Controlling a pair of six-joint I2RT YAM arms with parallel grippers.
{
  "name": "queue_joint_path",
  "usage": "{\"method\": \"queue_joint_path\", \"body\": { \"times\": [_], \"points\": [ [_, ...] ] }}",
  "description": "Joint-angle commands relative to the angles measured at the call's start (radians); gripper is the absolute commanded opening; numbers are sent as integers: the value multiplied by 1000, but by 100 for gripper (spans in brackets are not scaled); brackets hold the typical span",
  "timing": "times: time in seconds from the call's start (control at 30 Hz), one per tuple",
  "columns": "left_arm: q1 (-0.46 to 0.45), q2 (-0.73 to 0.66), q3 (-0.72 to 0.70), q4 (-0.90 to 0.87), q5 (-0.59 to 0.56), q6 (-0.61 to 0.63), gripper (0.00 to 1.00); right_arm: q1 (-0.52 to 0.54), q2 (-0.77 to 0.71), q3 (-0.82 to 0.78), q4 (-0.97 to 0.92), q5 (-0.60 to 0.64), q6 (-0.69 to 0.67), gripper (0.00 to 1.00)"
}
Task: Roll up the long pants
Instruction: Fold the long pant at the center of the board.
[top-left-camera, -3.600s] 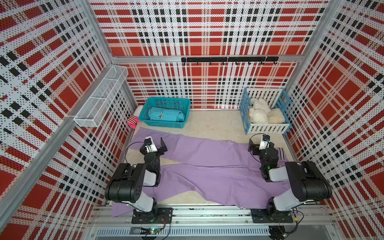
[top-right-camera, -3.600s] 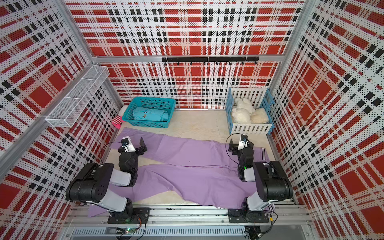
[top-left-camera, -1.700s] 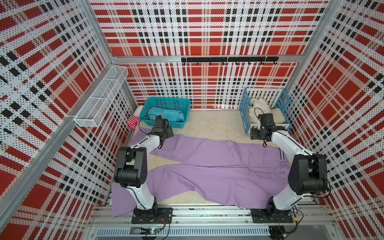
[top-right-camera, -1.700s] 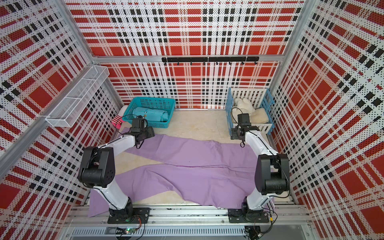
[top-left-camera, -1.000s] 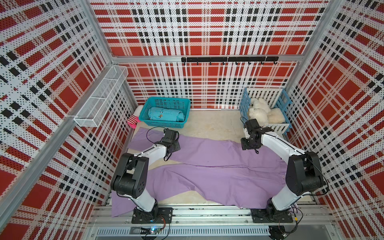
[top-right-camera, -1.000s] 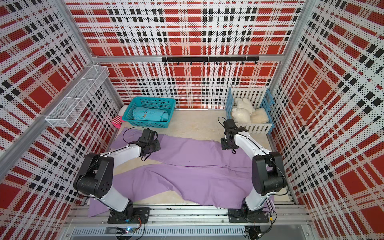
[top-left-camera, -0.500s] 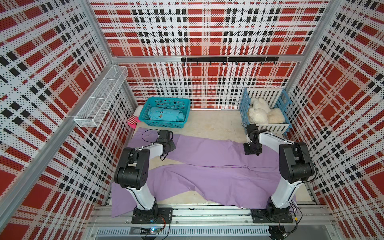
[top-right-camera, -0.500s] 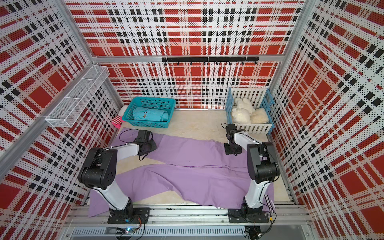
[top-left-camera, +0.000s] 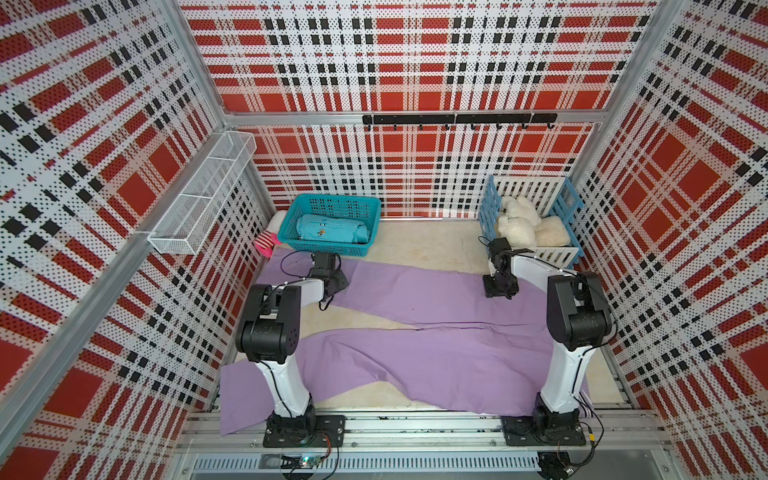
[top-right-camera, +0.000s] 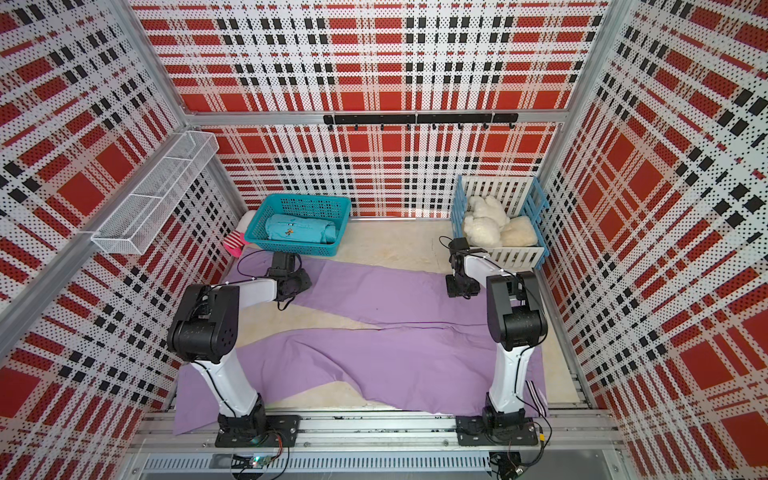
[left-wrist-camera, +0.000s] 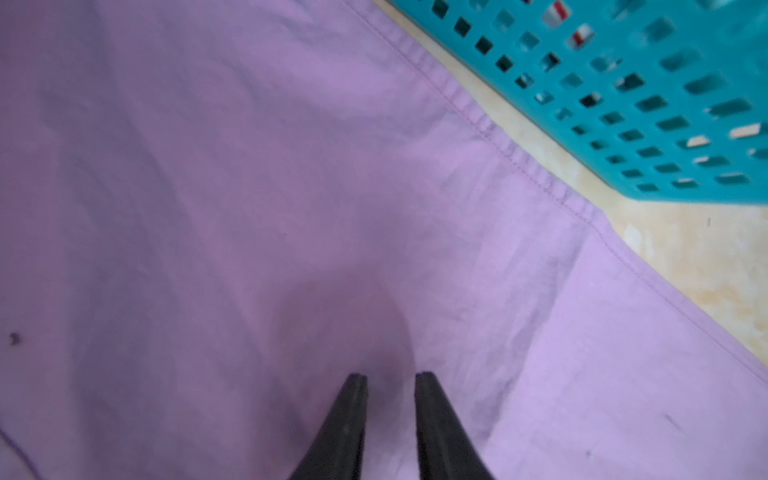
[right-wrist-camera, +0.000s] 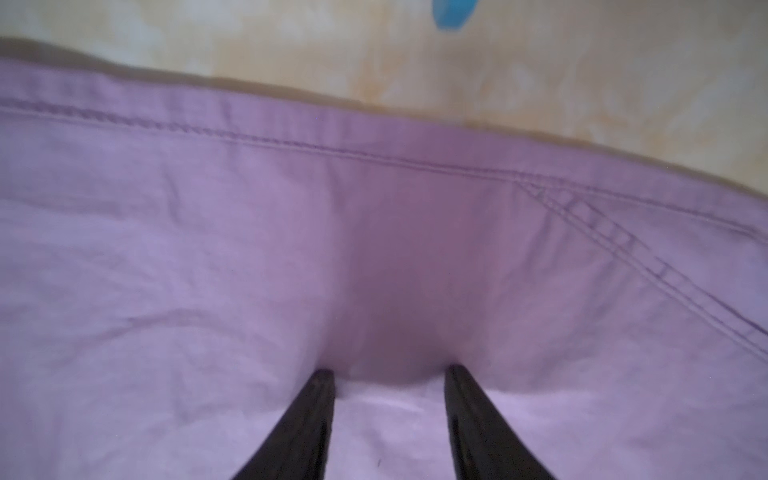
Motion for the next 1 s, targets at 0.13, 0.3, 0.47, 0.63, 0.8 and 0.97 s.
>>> {"method": "queue_joint_path", "body": {
  "times": [0.13,0.3,0.47,0.63,0.8,0.97],
  "points": [
    [-38,-26,20,-8,-6,-1,25,23,82,143,17,105,-36,48],
    [-70,-182,-16,-1,-64,-33,26,68,-98,126,-34,126,-22,49],
    [-102,-417,-200,-28,-117,-134,27,84,-317,-43,-84,63,66,49],
    [-143,-580,-383,-82,-125,-249,27,129,-434,-187,-109,-26,152,42],
    [-230,-702,-435,-188,-169,-350,27,194,-456,-266,-125,-46,230,42],
    [-287,-673,-434,-284,-138,-373,28,213,-434,-329,-112,-73,255,42]
  ]
}}
